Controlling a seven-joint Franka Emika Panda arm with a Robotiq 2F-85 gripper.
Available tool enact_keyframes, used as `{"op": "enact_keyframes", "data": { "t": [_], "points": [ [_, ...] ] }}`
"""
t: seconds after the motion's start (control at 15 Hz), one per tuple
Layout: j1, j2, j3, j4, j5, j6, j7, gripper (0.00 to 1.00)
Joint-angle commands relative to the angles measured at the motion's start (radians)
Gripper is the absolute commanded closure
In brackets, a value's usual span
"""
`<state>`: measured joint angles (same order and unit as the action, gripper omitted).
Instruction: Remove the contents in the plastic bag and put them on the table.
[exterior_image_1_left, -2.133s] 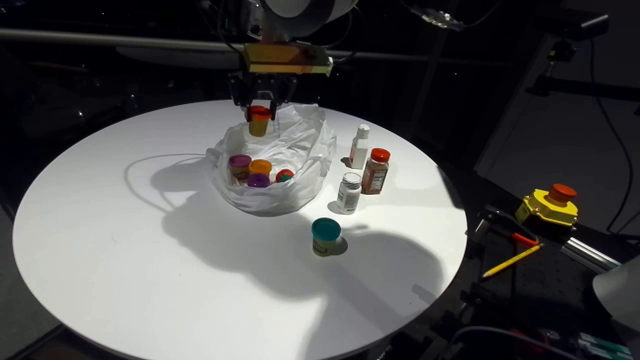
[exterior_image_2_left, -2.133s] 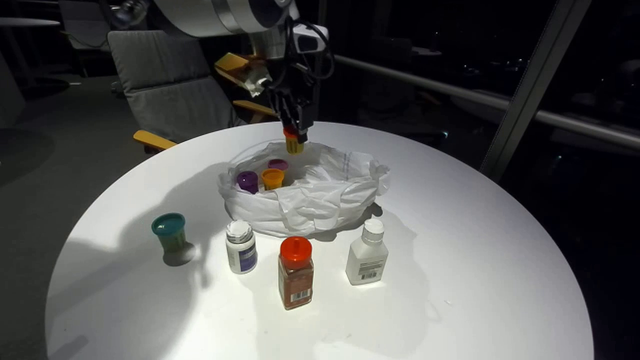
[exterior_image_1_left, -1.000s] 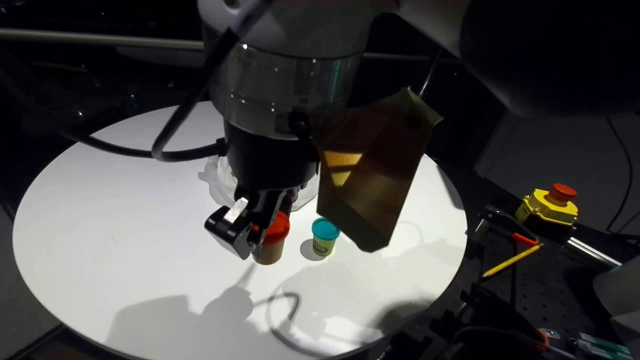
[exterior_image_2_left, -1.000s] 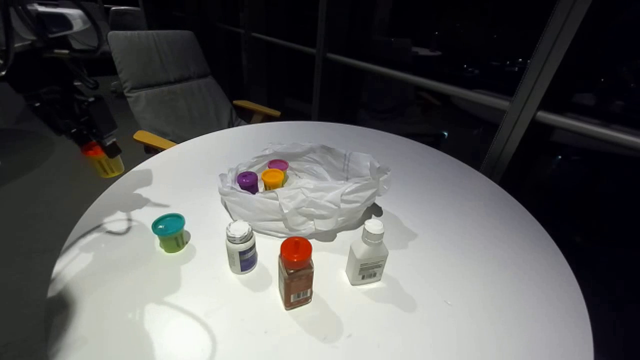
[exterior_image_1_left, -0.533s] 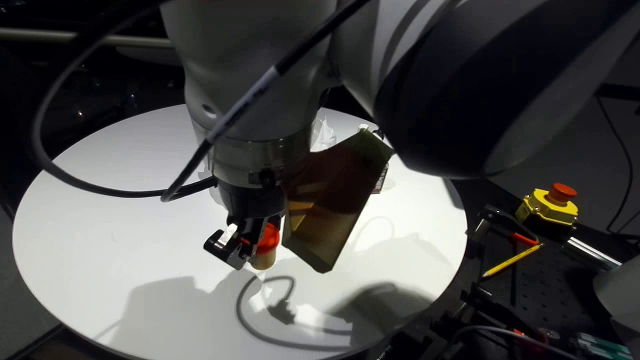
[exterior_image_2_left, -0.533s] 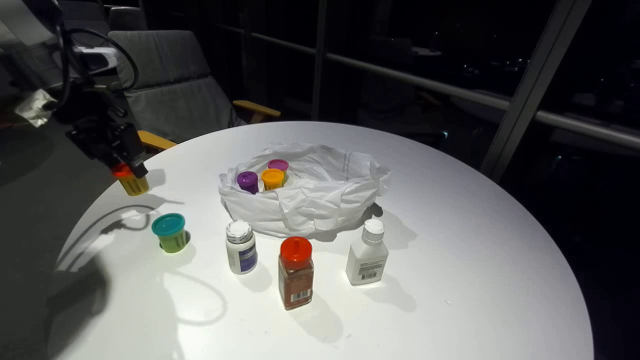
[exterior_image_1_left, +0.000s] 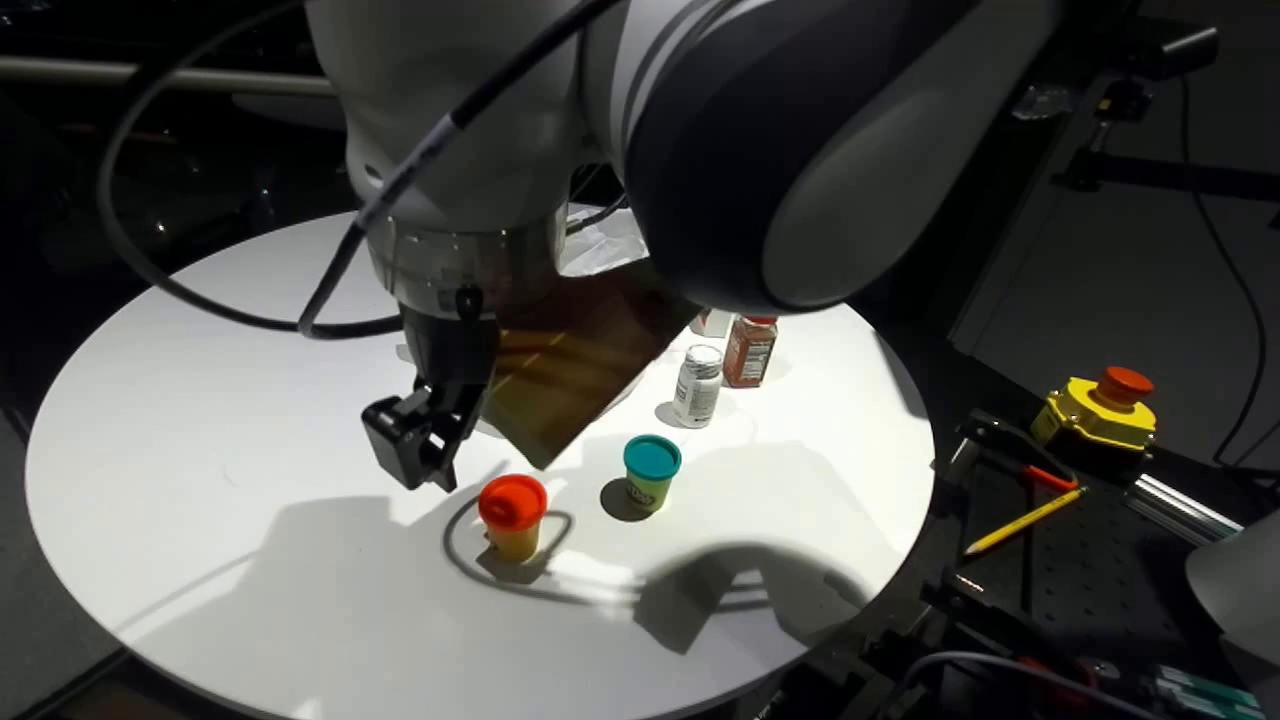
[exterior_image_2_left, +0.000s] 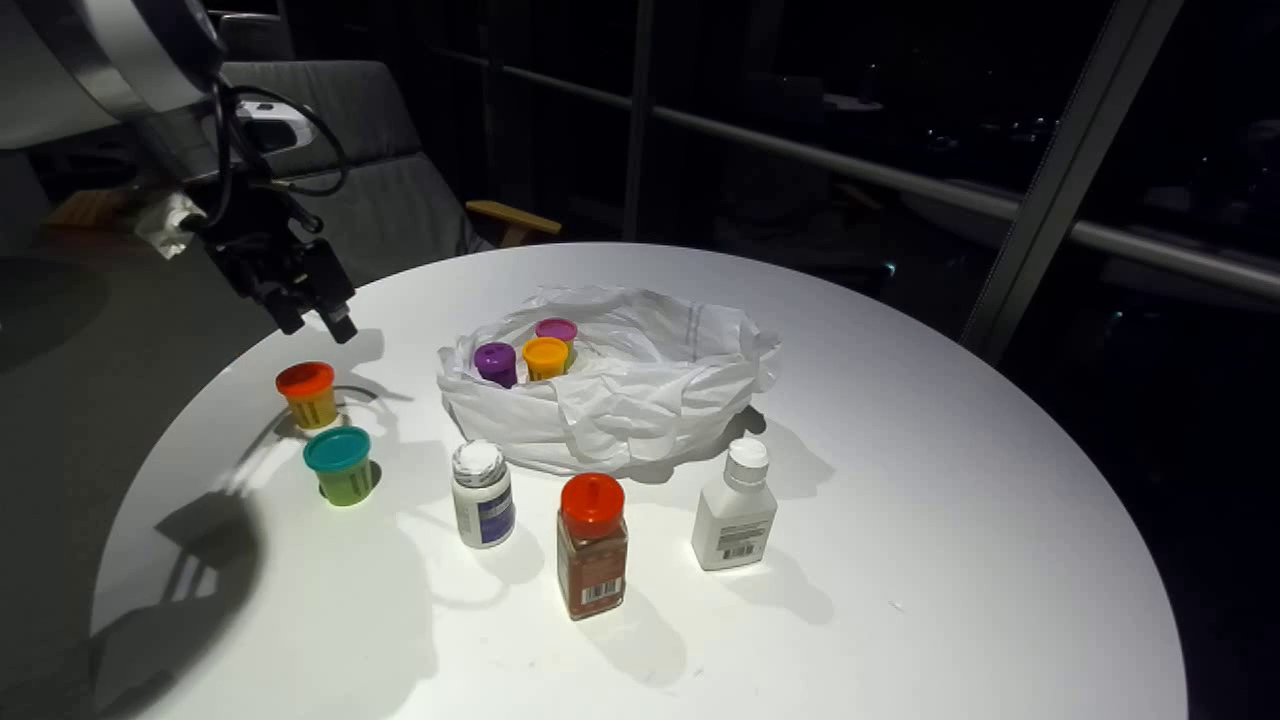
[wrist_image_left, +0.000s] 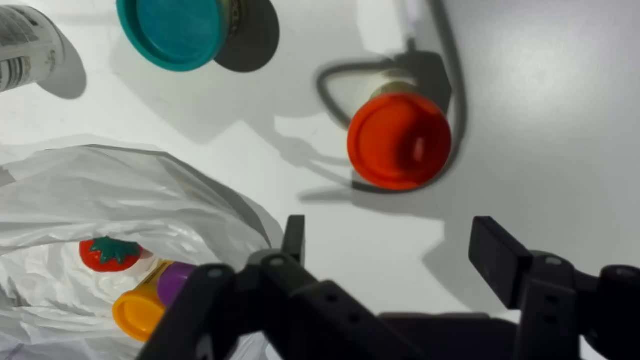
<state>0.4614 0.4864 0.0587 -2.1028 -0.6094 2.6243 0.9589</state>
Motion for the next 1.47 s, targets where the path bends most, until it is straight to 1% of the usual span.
{"op": "enact_keyframes", "data": {
  "t": [0.0,0.13,0.2,0.33,0.4,0.47,0.53,0.67,1.0,1.13,1.27,1.4],
  "points": [
    [-0.049,-0.093,-0.018,-0.023,0.067,0.054,-0.037,0.0],
    [-0.081,-0.116,-0.033,-0.004,0.115,0.069,-0.052,0.0],
    [-0.089,-0.107,-0.051,0.022,0.123,0.071,-0.046,0.0],
    [-0.119,-0.099,-0.06,0.061,0.167,0.062,-0.071,0.0],
    [-0.139,-0.085,-0.056,0.083,0.202,0.053,-0.097,0.01],
    [-0.175,-0.094,-0.026,0.09,0.267,0.03,-0.176,0.0],
    [-0.121,-0.101,-0.073,0.054,0.202,0.051,-0.1,0.0],
    [-0.144,-0.098,-0.068,0.066,0.255,0.05,-0.16,0.0],
    [-0.146,-0.097,-0.058,0.066,0.26,0.049,-0.168,0.0],
    [-0.113,-0.067,-0.1,0.077,0.191,0.088,-0.135,0.0],
    [-0.078,-0.04,-0.139,0.095,0.114,0.062,-0.143,0.0],
    [-0.051,-0.008,-0.172,0.11,0.037,0.065,-0.152,0.0]
  ]
}}
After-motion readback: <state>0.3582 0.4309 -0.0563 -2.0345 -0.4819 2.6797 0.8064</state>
